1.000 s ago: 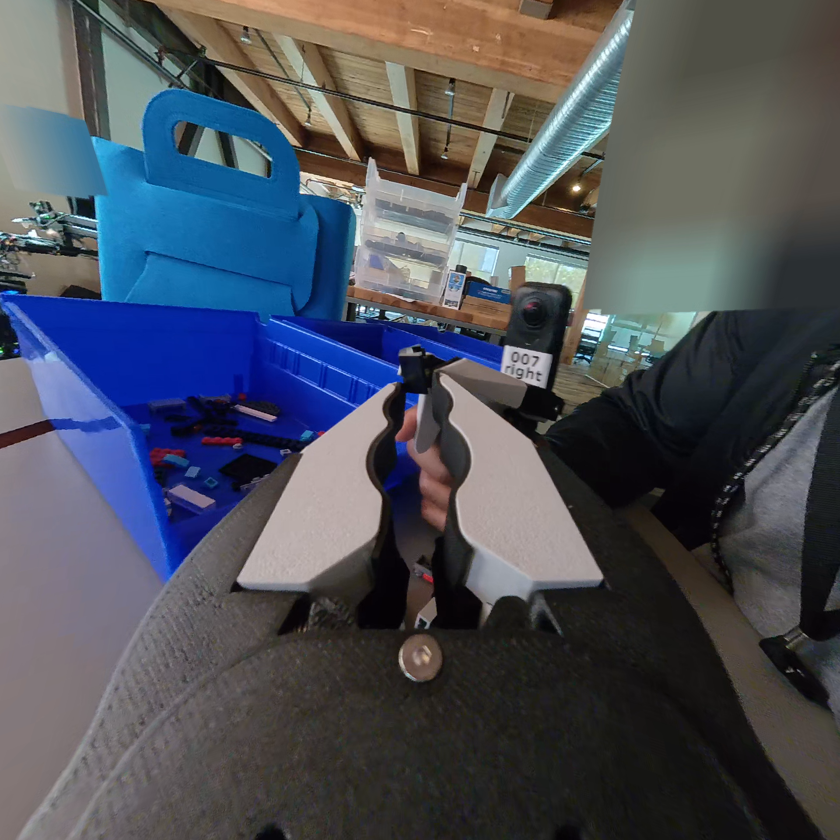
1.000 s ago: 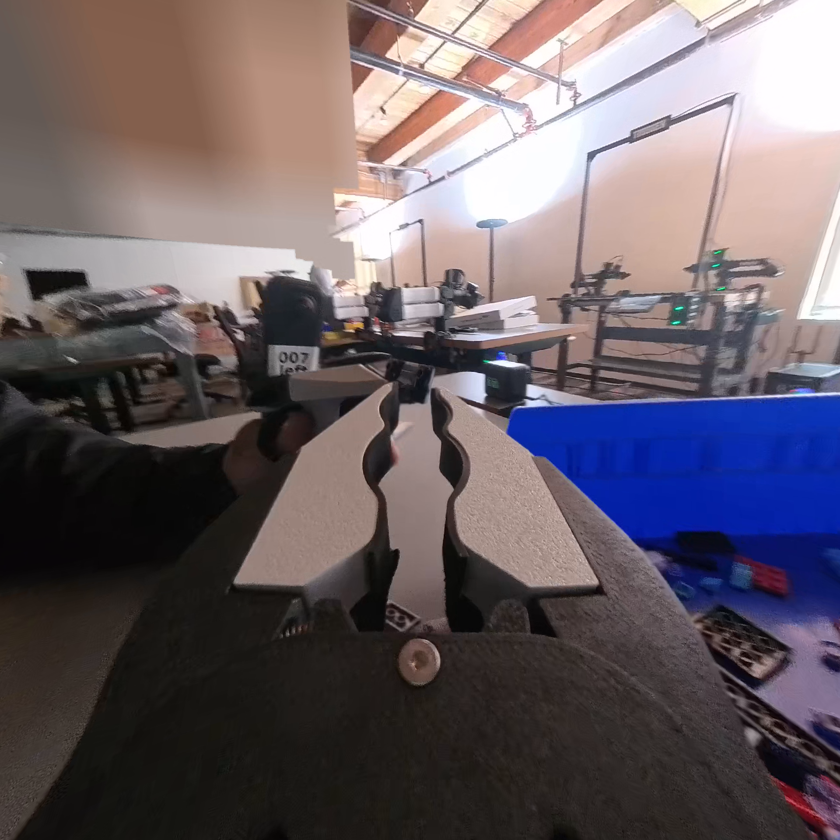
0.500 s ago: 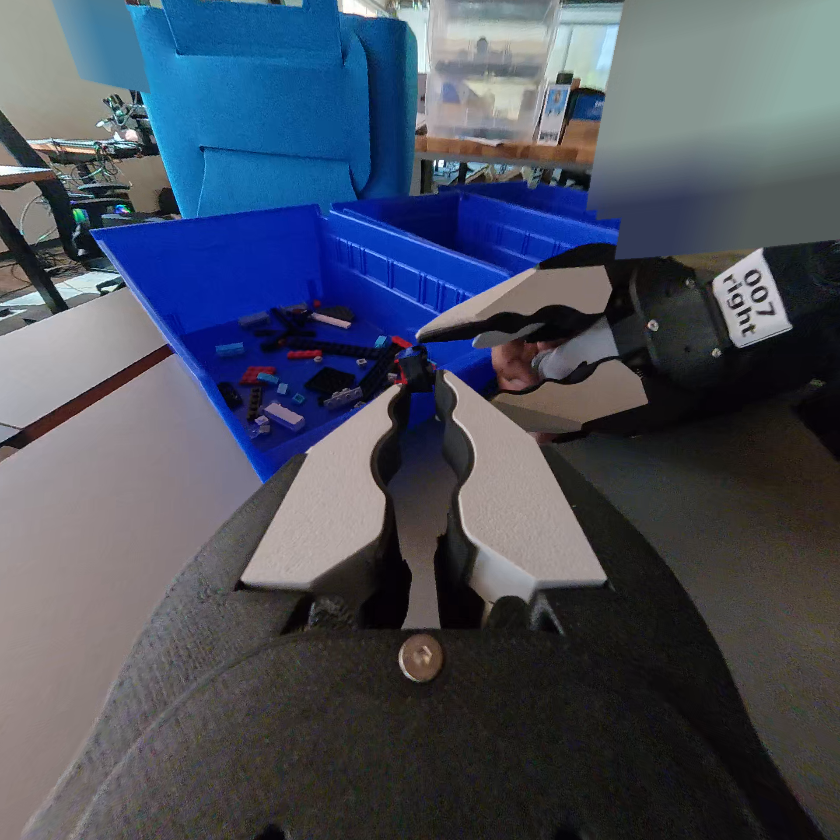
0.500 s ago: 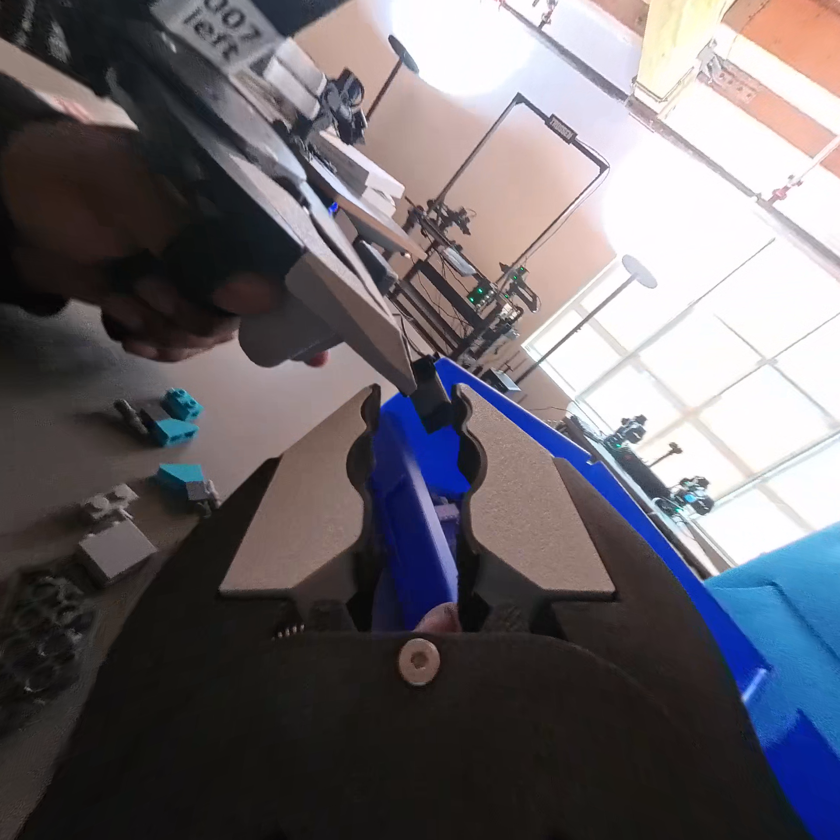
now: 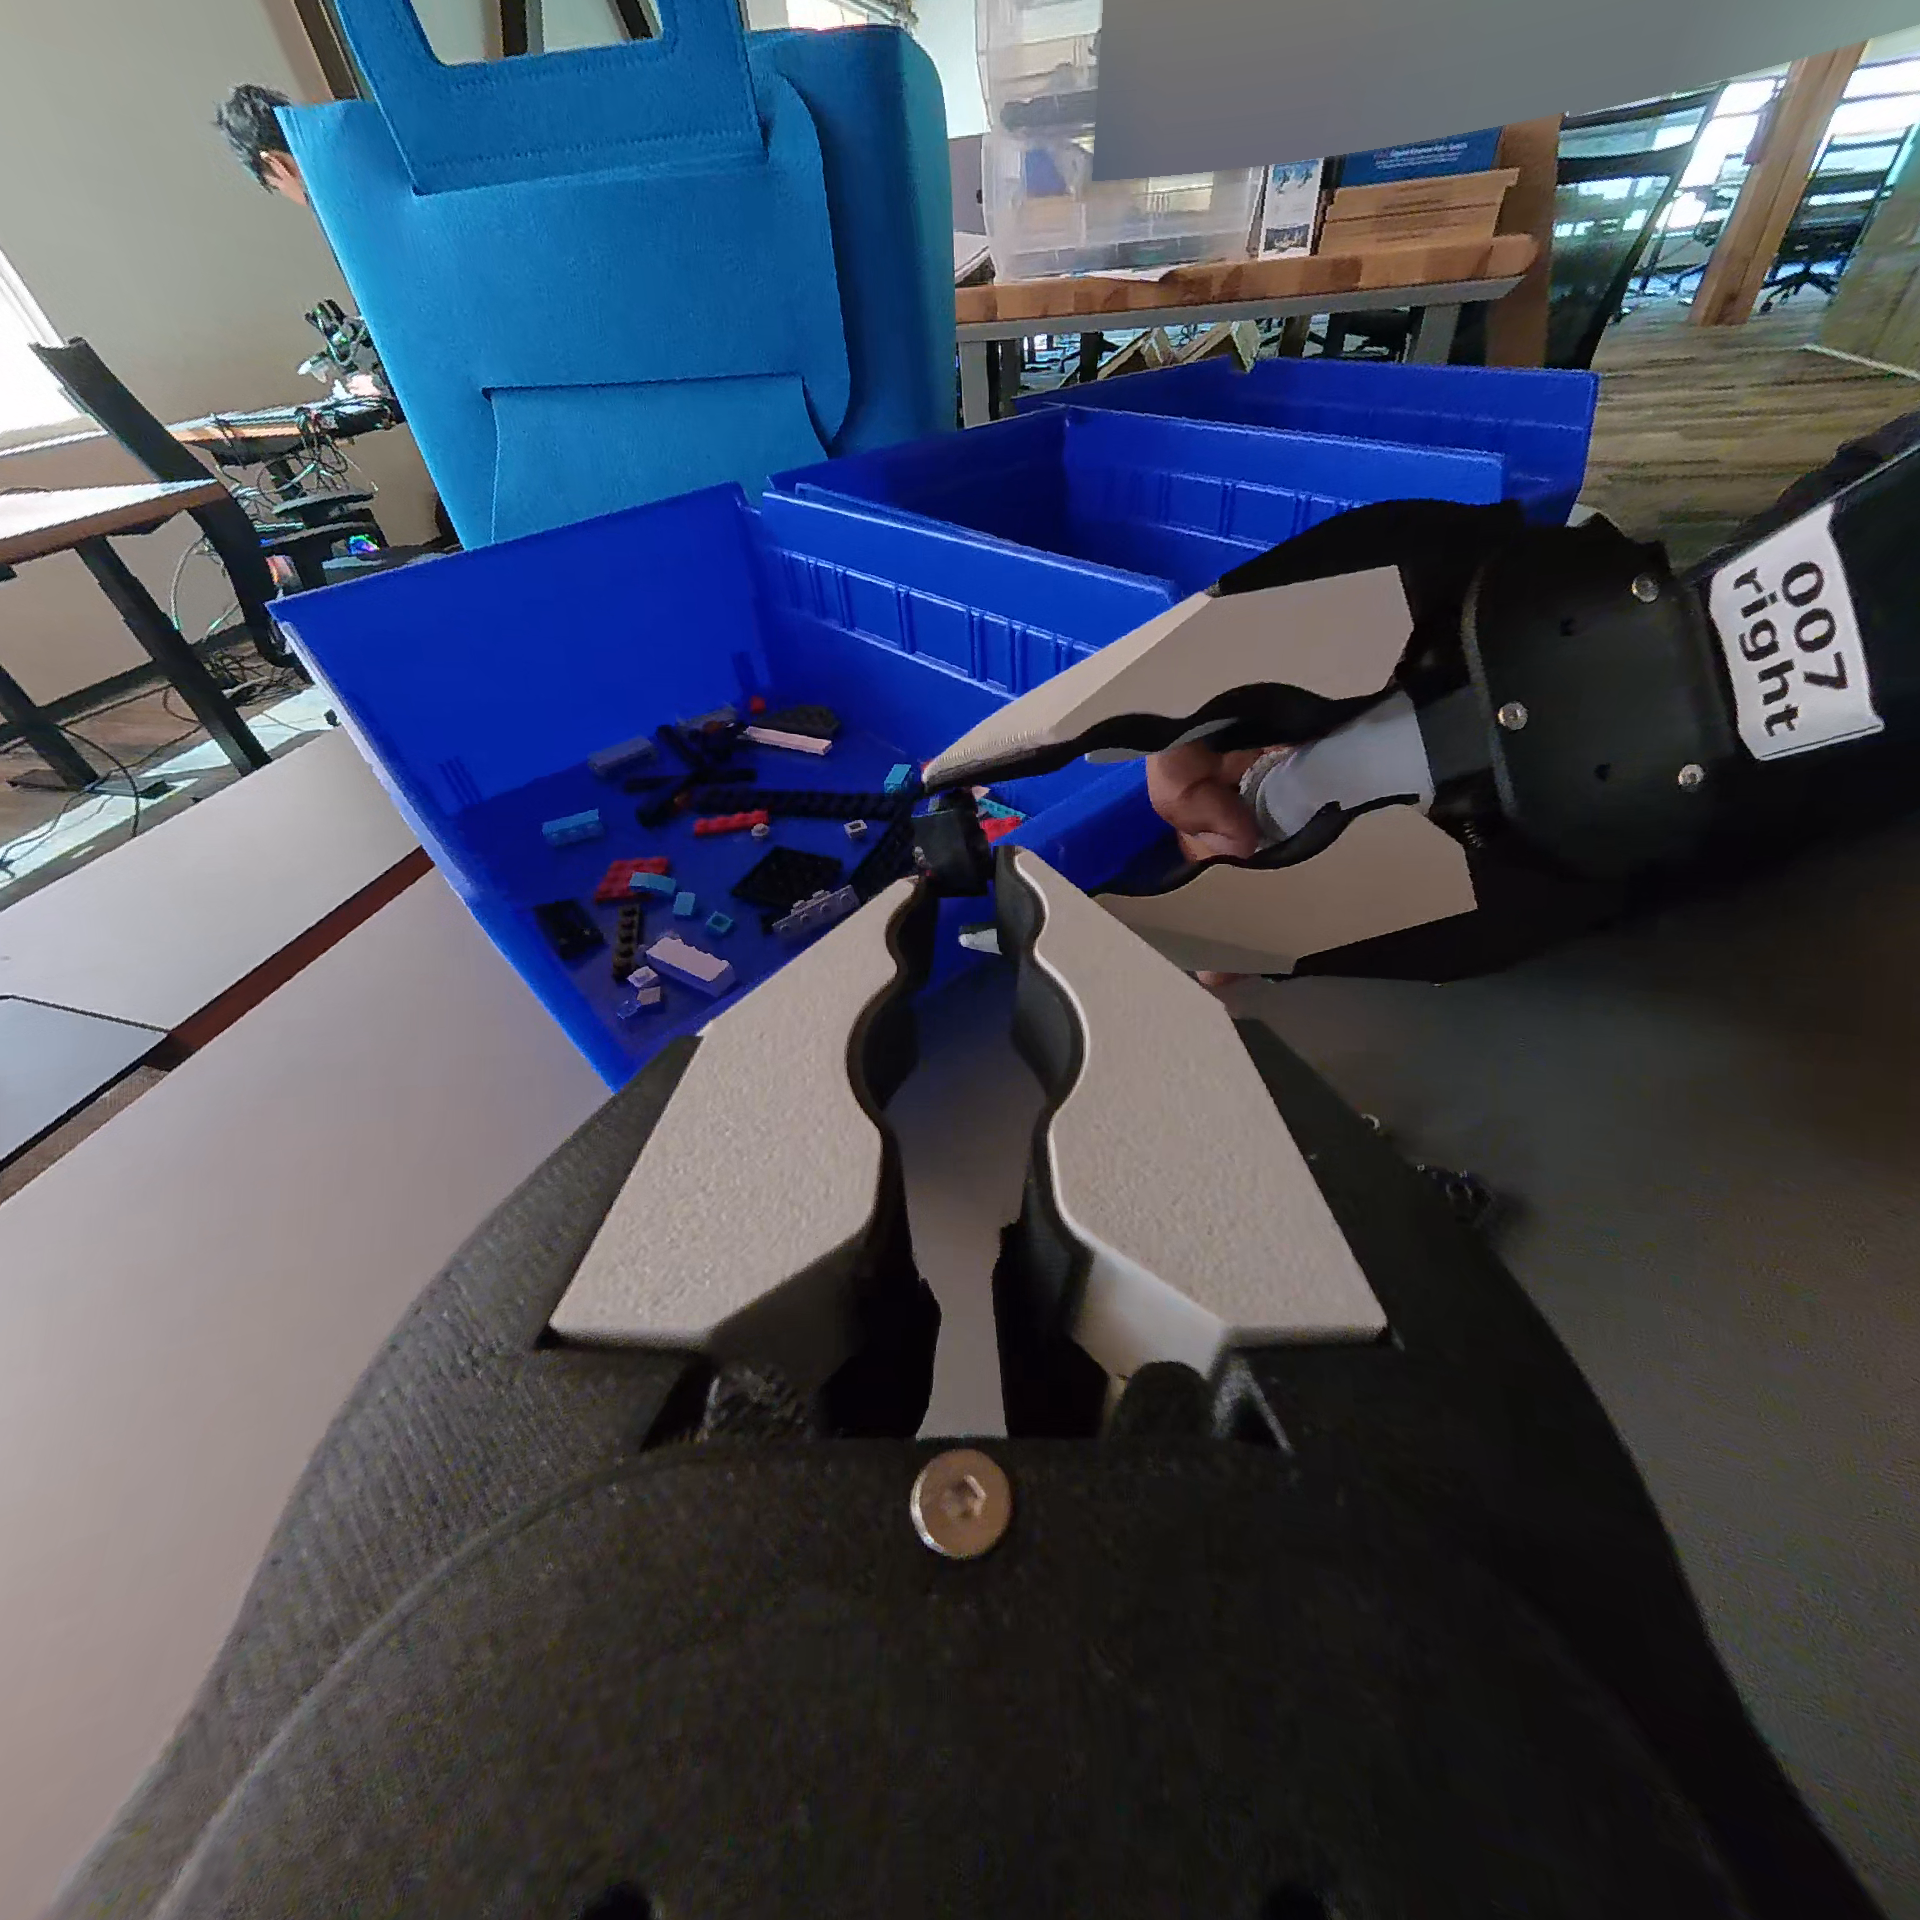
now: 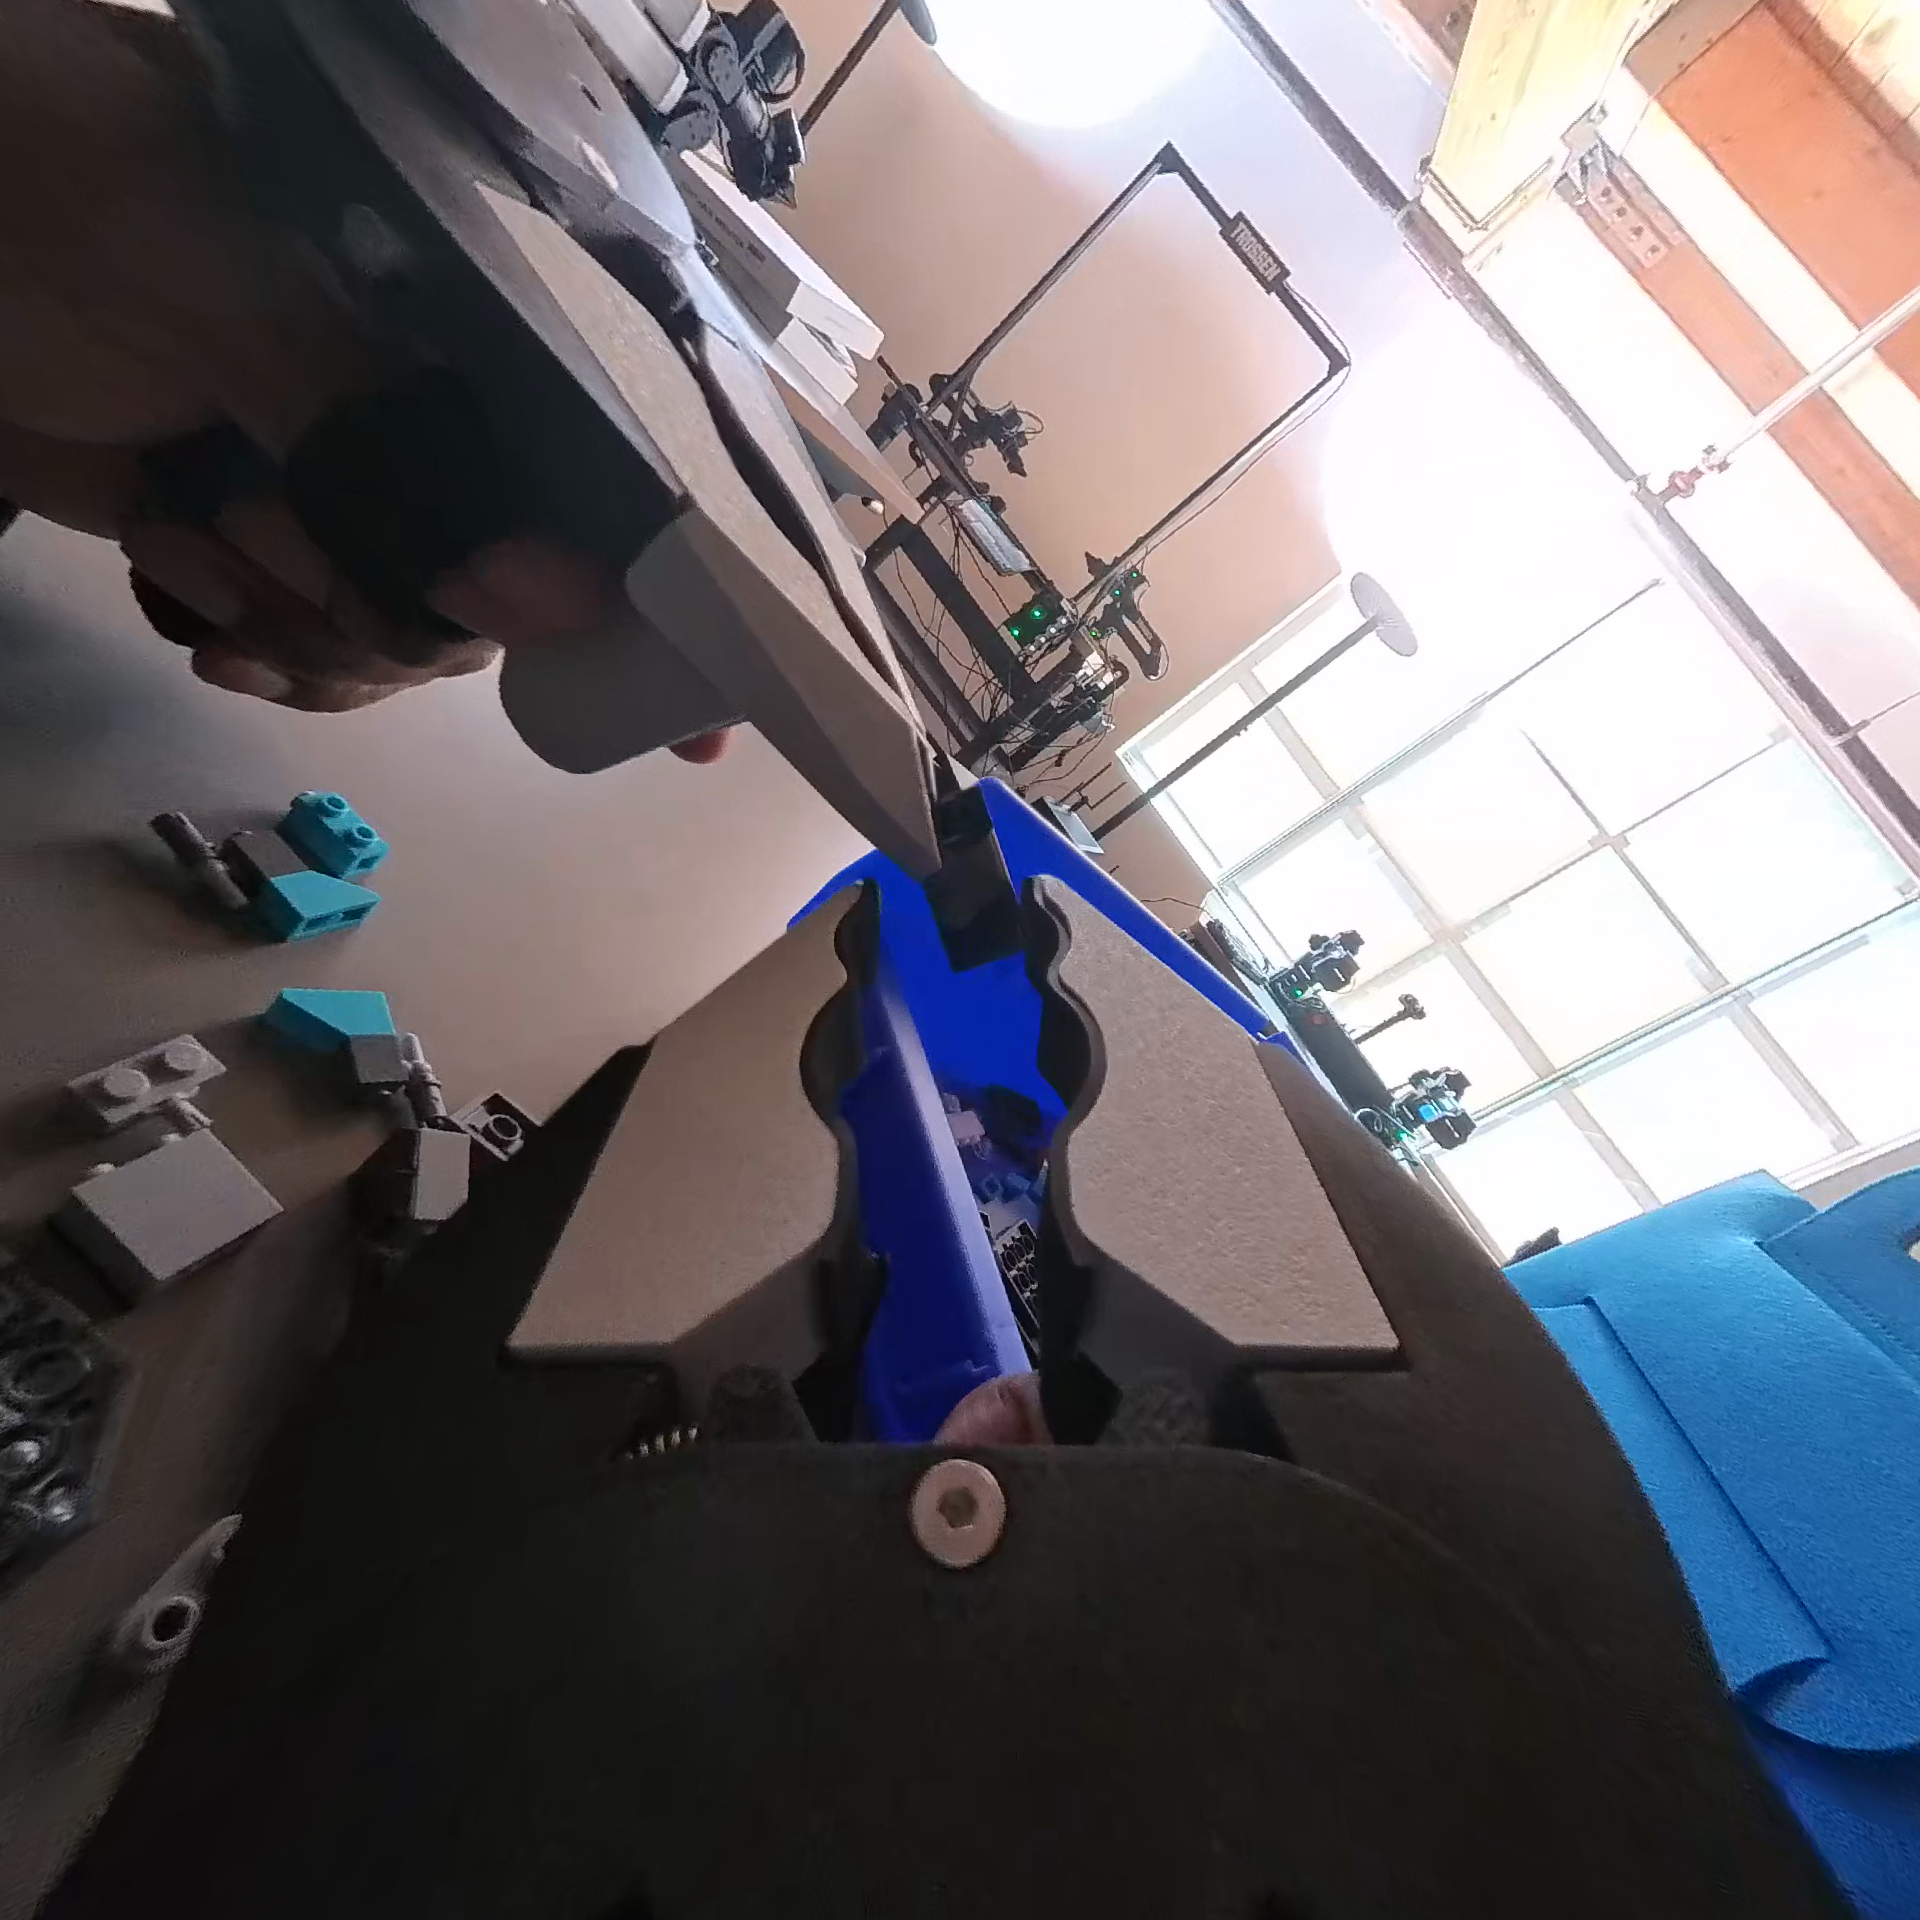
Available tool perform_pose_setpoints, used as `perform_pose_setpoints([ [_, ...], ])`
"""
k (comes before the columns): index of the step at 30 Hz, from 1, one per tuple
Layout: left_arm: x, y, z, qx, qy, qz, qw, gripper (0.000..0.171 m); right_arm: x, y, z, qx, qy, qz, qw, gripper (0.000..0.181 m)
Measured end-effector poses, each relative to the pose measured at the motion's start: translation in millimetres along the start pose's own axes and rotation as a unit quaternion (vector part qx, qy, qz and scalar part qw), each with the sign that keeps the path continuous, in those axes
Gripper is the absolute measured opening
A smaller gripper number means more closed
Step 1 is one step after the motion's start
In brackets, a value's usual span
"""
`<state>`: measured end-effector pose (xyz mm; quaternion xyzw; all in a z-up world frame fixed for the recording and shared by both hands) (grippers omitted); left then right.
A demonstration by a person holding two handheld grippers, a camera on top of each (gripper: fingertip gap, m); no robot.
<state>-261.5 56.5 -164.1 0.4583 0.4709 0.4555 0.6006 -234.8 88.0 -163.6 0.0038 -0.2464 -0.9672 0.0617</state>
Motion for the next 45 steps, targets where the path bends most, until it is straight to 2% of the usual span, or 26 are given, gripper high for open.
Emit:
perform_pose_setpoints([
  [8, 0.8, -1.0, 1.0, -0.011, -0.008, -0.001, 1.000, 0.012, -0.6, -0.7, 1.0, 0.000, -0.003, -0.005, 1.000, 0.018],
  [15, 0.7, 2.8, 1.5, -0.076, -0.041, 0.031, 0.996, 0.012, -1.2, -1.2, 1.5, 0.071, 0.025, 0.005, 0.997, 0.016],
  [23, 0.9, 5.0, 1.1, -0.139, -0.069, 0.039, 0.987, 0.013, -1.6, -0.4, 2.0, 0.042, 0.015, -0.002, 0.999, 0.016],
  [30, 0.6, 6.1, -0.4, -0.219, -0.109, 0.039, 0.969, 0.014, -1.8, 0.0, 2.0, 0.012, 0.007, -0.006, 1.000, 0.016],
  [38, 2.5, 1.6, -0.4, -0.181, -0.082, 0.016, 0.980, 0.014, -0.9, 0.0, -3.2, -0.008, 0.011, -0.011, 1.000, 0.018],
  [45, 3.2, -0.5, 1.7, -0.125, -0.062, 0.004, 0.990, 0.013, -1.7, 1.0, -2.5, 0.019, 0.024, -0.006, 1.000, 0.016],
])
Point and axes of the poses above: each gripper's, where its closed fingertips meet, x out along the fingers, y out of its top, z = x × y across the jaws, the point moved 3 cm from there along -x, back along the fingers, and after that the axes turned 13 degrees about -x, right-handed, at the moved point
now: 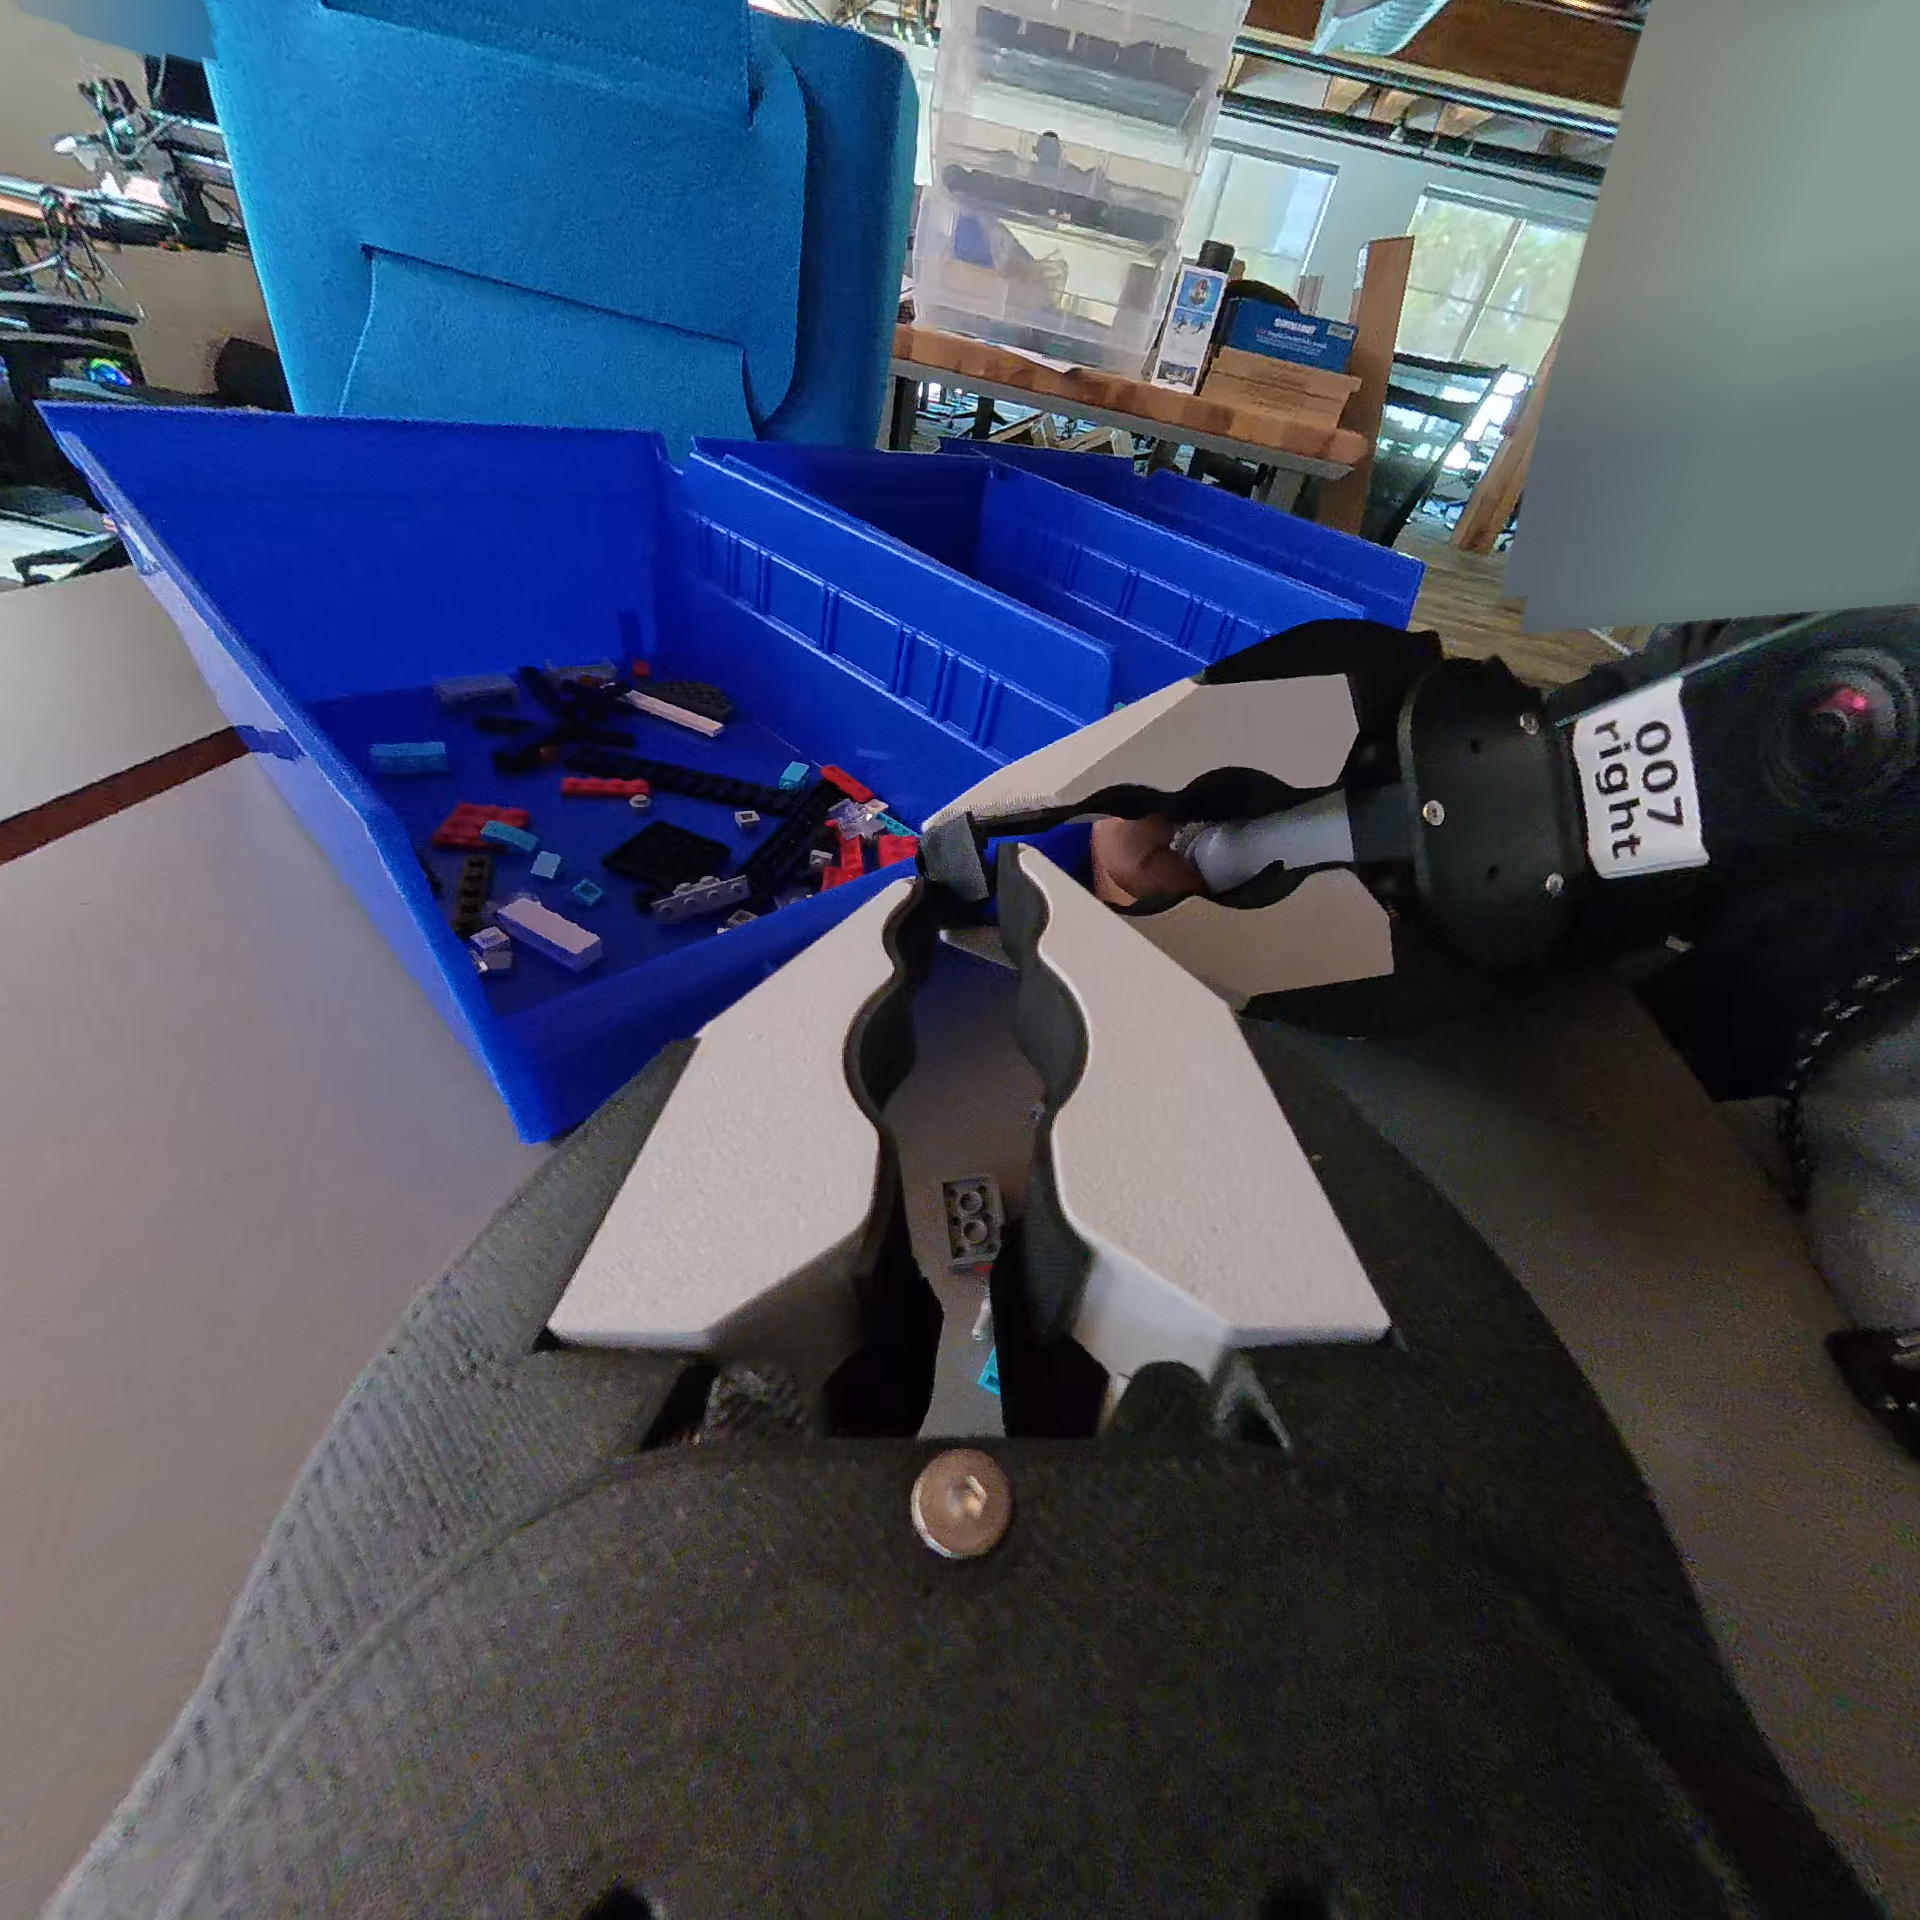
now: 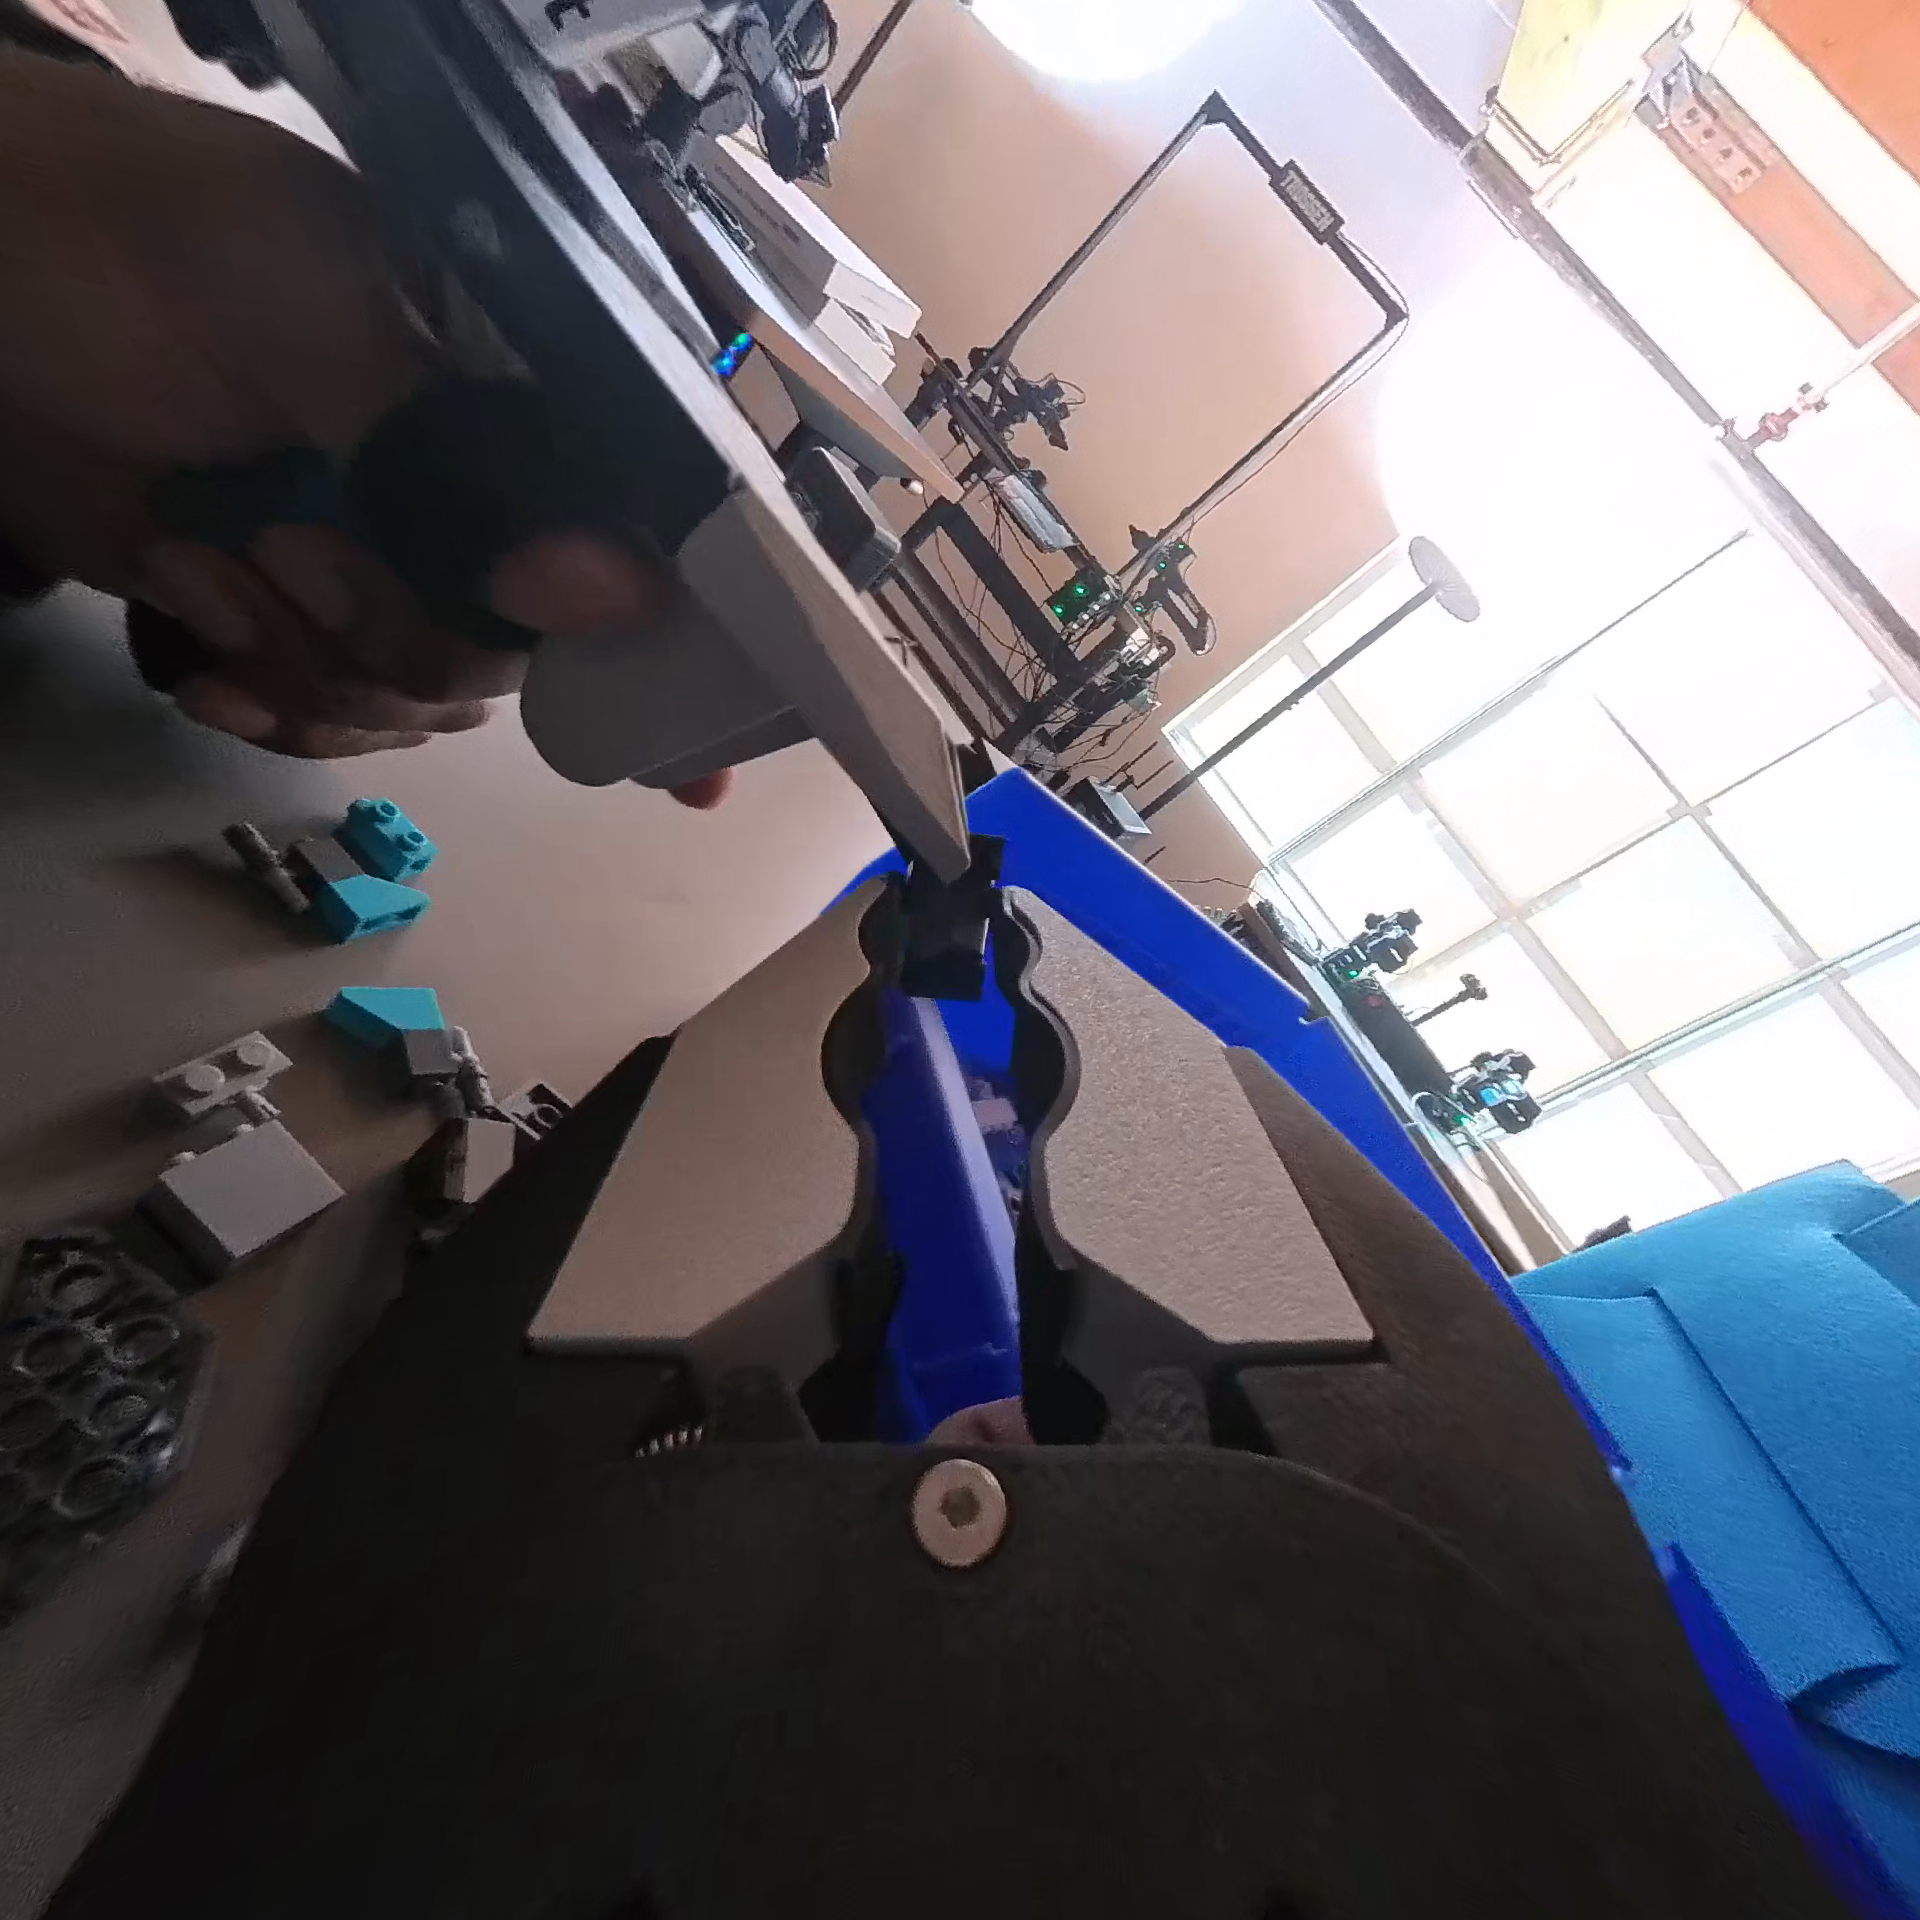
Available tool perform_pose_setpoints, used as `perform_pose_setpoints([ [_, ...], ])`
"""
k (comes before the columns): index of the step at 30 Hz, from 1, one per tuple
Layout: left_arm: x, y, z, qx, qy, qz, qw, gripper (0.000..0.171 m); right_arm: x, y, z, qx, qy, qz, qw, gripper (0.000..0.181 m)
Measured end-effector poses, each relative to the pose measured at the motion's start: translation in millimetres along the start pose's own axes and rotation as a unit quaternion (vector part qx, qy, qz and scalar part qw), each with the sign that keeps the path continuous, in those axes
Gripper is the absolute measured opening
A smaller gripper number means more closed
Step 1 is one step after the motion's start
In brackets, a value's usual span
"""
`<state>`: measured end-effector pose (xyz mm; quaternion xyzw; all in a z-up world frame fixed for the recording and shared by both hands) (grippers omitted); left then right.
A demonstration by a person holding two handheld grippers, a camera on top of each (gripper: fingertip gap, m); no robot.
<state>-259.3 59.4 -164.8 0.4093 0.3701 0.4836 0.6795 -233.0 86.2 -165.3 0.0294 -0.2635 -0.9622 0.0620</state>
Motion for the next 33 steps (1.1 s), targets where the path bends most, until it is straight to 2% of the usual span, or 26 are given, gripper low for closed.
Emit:
perform_pose_setpoints([
  [6, -2.1, 0.6, 1.5, 0.004, -0.016, 0.002, 1.000, 0.013, -2.1, 1.7, 1.8, 0.101, 0.042, 0.027, 0.994, 0.016],
  [12, -4.0, -1.1, -0.8, -0.045, -0.047, -0.004, 0.998, 0.009, -2.8, 1.0, 2.4, 0.219, 0.095, 0.048, 0.970, 0.015],
  [18, -5.0, -1.5, -1.4, -0.093, -0.078, -0.005, 0.993, 0.010, -3.3, 0.8, 3.8, 0.283, 0.119, 0.065, 0.949, 0.016],
  [23, -3.9, -1.4, -2.7, -0.184, -0.111, -0.004, 0.977, 0.013, -2.4, -0.9, 3.1, 0.273, 0.113, 0.066, 0.953, 0.016],
  [27, -8.3, 7.3, -6.2, -0.310, -0.160, 0.021, 0.937, 0.021, -3.1, -0.4, 3.0, 0.233, 0.092, 0.063, 0.966, 0.016],
  [29, -11.4, 10.4, -9.3, -0.343, -0.168, 0.029, 0.924, 0.021, -3.1, -1.2, 5.1, 0.214, 0.078, 0.060, 0.972, 0.016],
  [33, -9.4, 5.2, -9.1, -0.331, -0.142, 0.001, 0.933, 0.020, -2.3, -2.2, 5.1, 0.178, 0.063, 0.052, 0.981, 0.016],
])
Point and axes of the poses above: each gripper's, where its closed fingertips meet, x out along the fingers, y out of its top, z = x × y across the jaws, the point moved 3 cm from there along -x, back along the fingers, and after that the axes turned 13 degrees about -x, right-handed, at the moved point
